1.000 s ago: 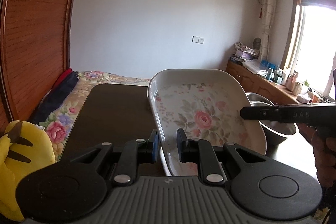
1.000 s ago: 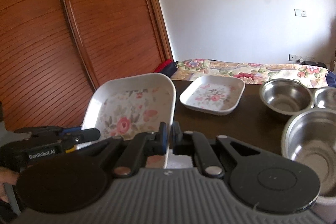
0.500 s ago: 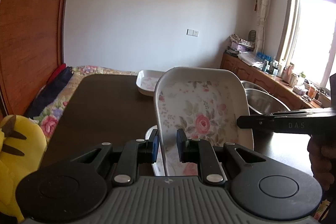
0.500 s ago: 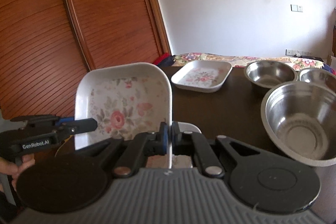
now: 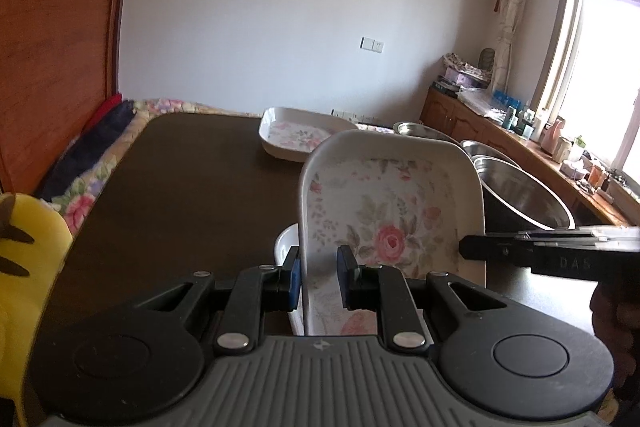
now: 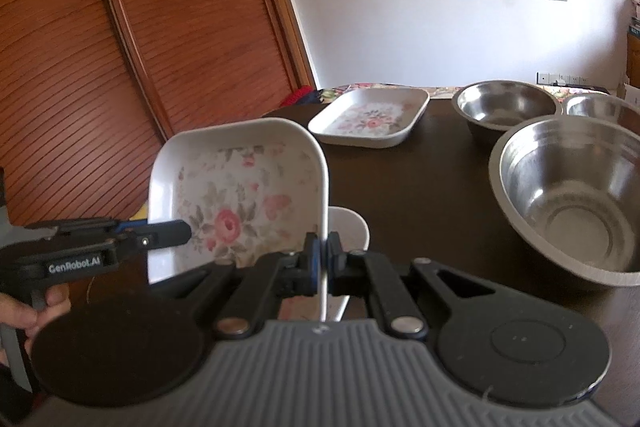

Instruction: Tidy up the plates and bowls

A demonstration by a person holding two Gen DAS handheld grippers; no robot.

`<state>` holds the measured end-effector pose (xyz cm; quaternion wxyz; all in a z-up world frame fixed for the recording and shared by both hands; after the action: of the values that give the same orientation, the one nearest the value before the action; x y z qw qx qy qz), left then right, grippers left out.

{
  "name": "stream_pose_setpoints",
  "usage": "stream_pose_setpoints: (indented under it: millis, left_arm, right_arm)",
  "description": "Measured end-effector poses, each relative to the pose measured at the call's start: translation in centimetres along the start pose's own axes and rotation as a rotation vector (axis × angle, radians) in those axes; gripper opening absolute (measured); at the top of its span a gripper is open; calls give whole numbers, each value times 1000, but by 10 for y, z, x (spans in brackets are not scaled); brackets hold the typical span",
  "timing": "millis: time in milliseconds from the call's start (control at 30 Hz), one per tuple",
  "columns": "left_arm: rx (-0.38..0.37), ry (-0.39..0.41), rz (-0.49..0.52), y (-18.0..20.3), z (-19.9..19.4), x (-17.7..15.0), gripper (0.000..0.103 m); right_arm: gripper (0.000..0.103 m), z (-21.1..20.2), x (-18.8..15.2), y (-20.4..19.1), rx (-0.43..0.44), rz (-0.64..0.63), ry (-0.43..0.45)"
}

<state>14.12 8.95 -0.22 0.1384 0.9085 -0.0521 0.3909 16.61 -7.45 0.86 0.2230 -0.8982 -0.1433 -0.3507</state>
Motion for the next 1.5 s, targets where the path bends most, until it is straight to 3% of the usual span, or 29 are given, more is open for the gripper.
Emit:
stream_pose_setpoints:
  millis: [1000,1500]
  left_arm:
    - [87,-45,25,-8,35,5,49]
    - [105,-11,47,-5,28,9,50]
  right_arm:
    - [11,10,-16,-5,-77,-65,3]
    - [16,1,-21,-8,-109,-67,58]
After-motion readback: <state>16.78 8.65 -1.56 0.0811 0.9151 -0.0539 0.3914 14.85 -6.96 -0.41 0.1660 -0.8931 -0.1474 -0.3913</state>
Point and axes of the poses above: each gripper's, at about its wrist camera, not at the fingertips, and z roughly the way its jaws point, y to its right, x to its top, the point moved 4 cm from there along z, roughly the way its jaws point, and after that the axes turned 11 degrees about -y, right-handed, at the moved point
